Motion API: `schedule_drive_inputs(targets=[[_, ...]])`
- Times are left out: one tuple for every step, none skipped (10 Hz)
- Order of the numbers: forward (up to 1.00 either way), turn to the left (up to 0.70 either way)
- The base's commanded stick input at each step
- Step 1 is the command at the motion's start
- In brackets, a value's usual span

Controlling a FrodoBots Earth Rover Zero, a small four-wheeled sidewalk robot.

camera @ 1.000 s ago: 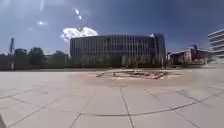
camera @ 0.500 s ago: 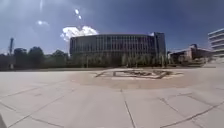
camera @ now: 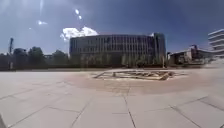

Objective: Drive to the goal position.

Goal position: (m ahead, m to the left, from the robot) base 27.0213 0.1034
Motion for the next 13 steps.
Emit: schedule_drive_inputs(targets=[[0.7, 0.01], [0.7, 0.01], [0.7, 0.01], [0.7, 0.01], [0.7, 0.01], [0.7, 0.01], [0.7, 0.01], [0.7, 0.01], [0.7, 0.01], [0.7, 0.01], [0.7, 0.01], [0.7, 0.01], [0.7, 0.01]])
